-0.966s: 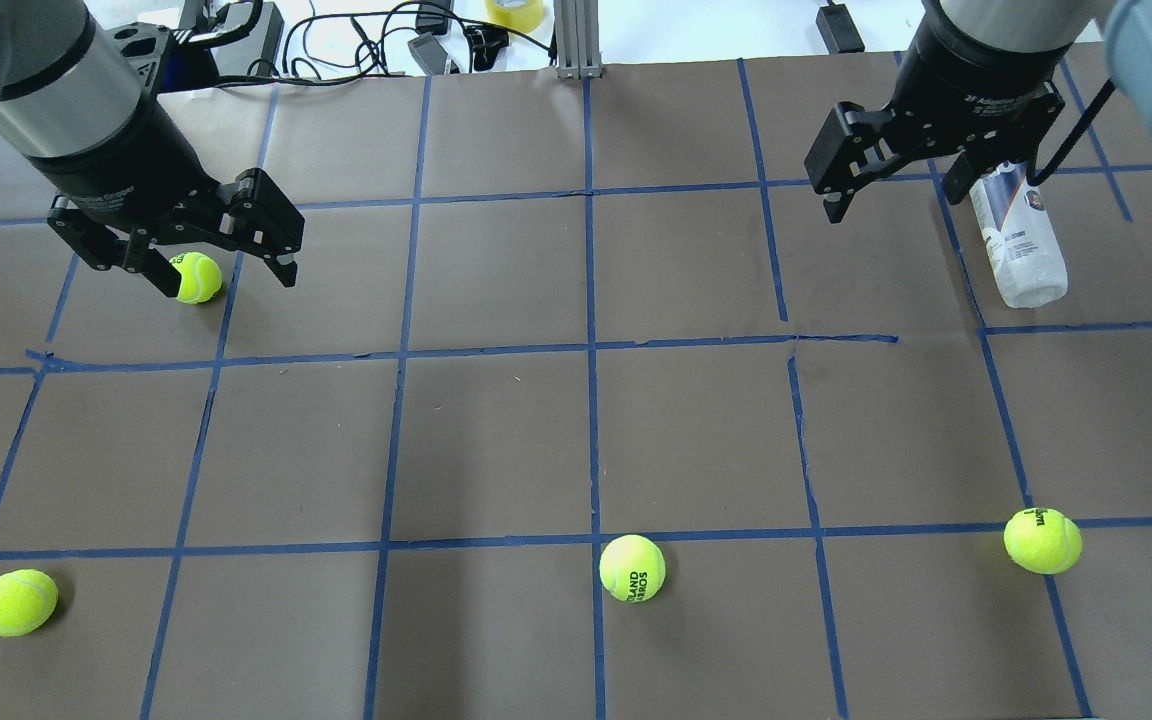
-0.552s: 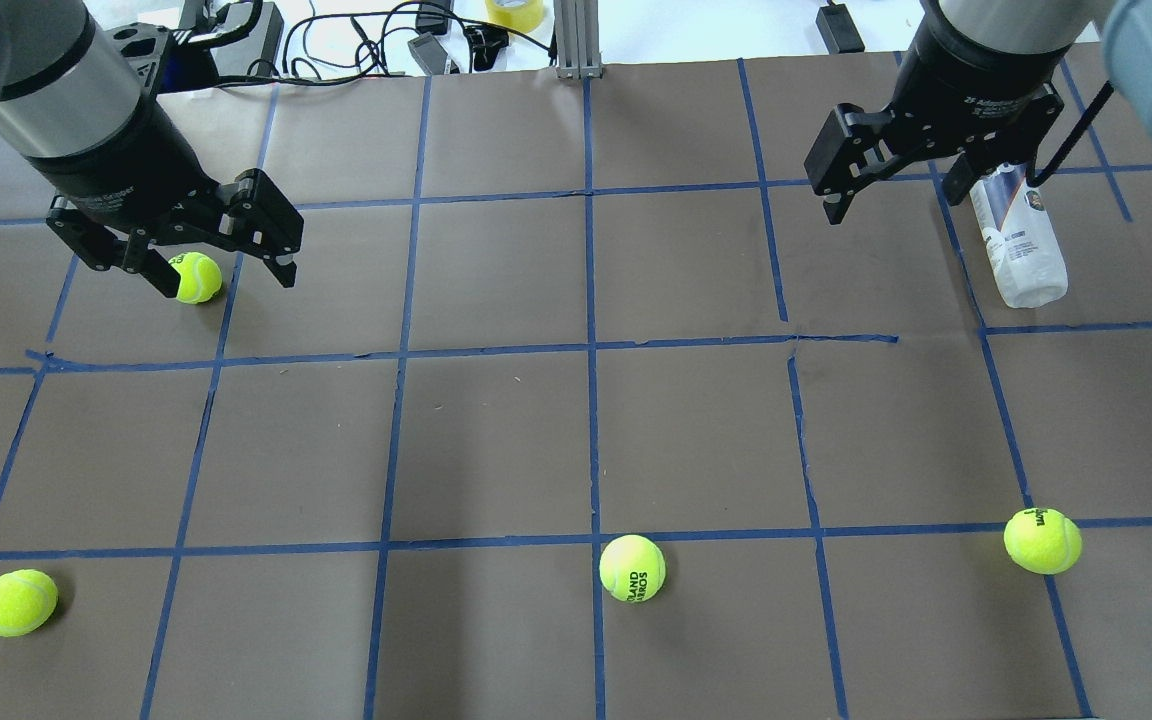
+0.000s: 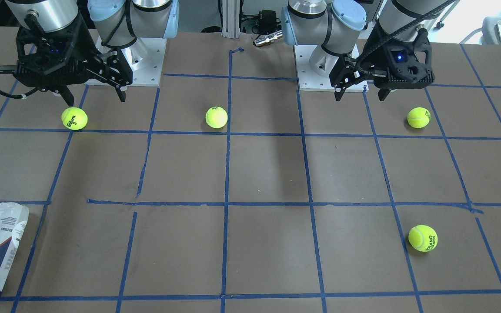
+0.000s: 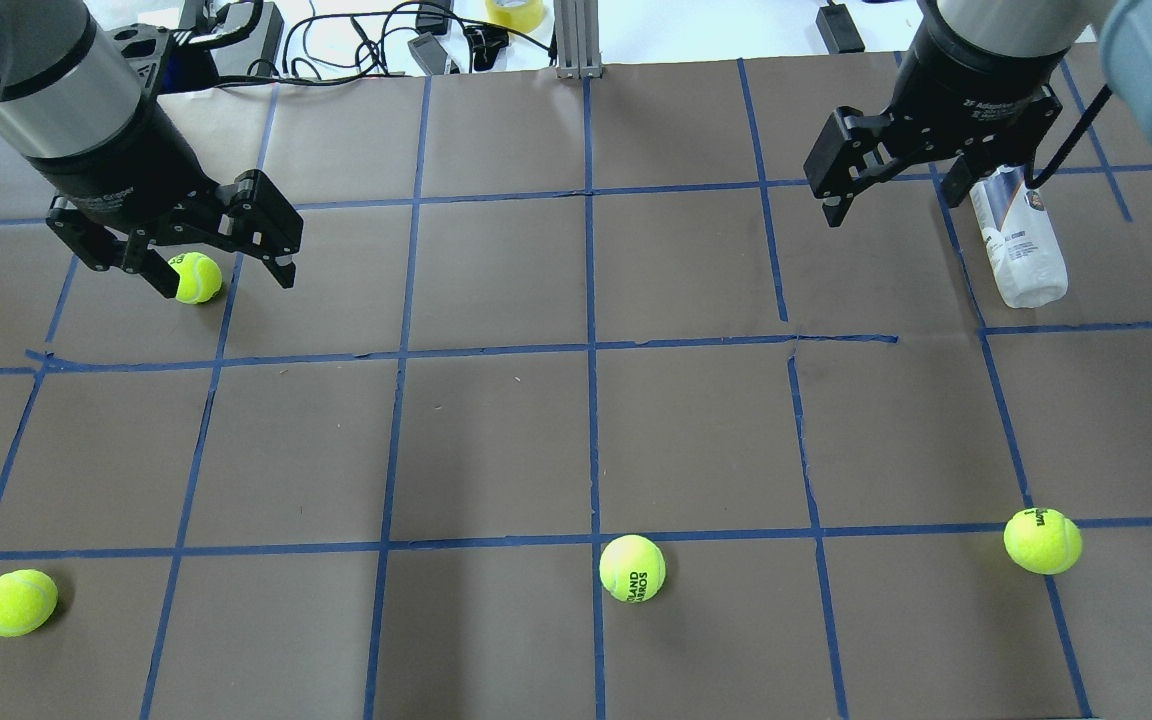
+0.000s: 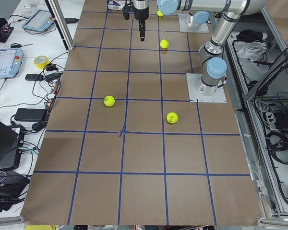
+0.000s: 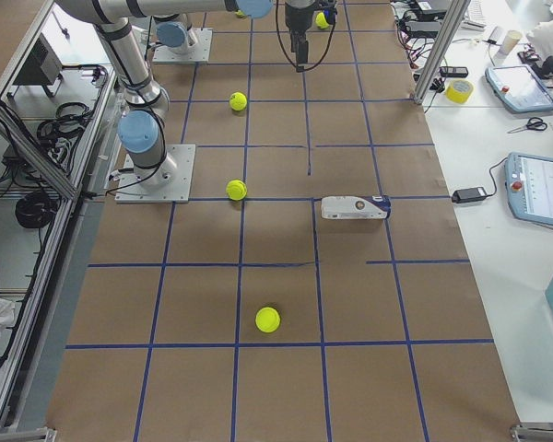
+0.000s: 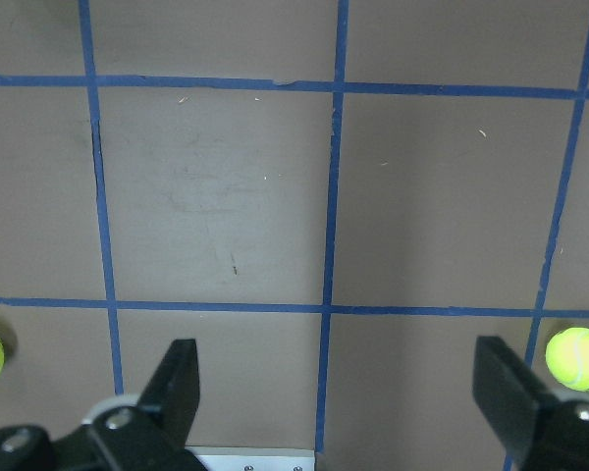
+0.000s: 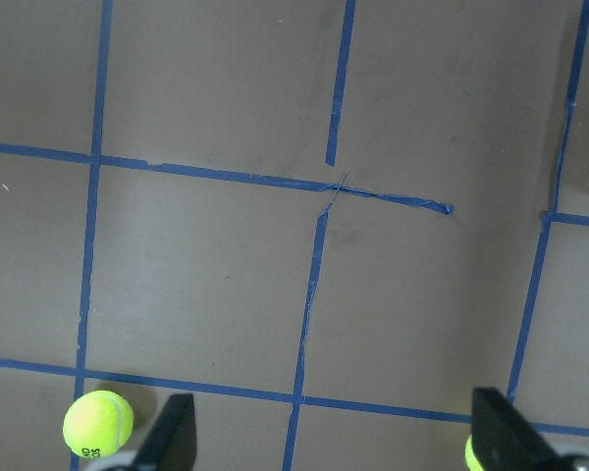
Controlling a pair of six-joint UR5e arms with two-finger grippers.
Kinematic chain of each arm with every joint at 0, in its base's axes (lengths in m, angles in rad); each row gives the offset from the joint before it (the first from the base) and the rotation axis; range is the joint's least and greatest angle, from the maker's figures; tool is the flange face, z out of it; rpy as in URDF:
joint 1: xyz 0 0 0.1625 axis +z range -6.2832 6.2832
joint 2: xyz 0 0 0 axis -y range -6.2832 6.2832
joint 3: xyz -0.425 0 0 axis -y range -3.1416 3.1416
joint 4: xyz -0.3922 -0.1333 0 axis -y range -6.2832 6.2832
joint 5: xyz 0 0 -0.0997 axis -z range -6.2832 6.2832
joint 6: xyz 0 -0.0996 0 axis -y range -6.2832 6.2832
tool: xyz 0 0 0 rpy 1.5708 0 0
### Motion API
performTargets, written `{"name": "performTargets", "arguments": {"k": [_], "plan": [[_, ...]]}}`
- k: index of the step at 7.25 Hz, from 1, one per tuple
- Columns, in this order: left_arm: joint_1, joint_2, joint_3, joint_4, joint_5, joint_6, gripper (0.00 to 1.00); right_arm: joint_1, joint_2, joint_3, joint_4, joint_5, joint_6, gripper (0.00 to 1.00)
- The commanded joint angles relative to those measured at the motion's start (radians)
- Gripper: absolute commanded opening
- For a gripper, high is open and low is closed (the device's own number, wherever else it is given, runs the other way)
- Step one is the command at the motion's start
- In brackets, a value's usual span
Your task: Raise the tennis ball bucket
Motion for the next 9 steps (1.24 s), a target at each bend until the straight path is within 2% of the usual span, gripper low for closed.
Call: {"name": "performTargets", "arguments": {"k": [1, 5, 7, 8, 9], "plan": [[0.0, -0.001, 0.001, 0.0, -0.001, 0.0, 1.0, -0.002, 0.01, 0.018, -0.015, 0.008, -0.003, 1.0], [0.0, 0.003, 0.001, 0.002, 0.002, 0.0, 1.0, -0.02, 0.011, 0.01, -0.014, 0.009, 0.014, 1.0], [0.0, 0.003, 0.001, 0.002, -0.011, 0.0, 1.0, -0.124, 0.028, -0.004, -0.017, 0.006, -0.005, 1.0], [0.0, 0.003, 0.001, 0.002, -0.007, 0.0, 1.0, -0.188, 0.093, -0.024, -0.058, 0.0, -0.009, 1.0], [0.003, 0.0, 0.001, 0.003, -0.007, 0.0, 1.0, -0.24, 0.219, -0.037, -0.212, -0.094, -0.073, 1.0]]}}
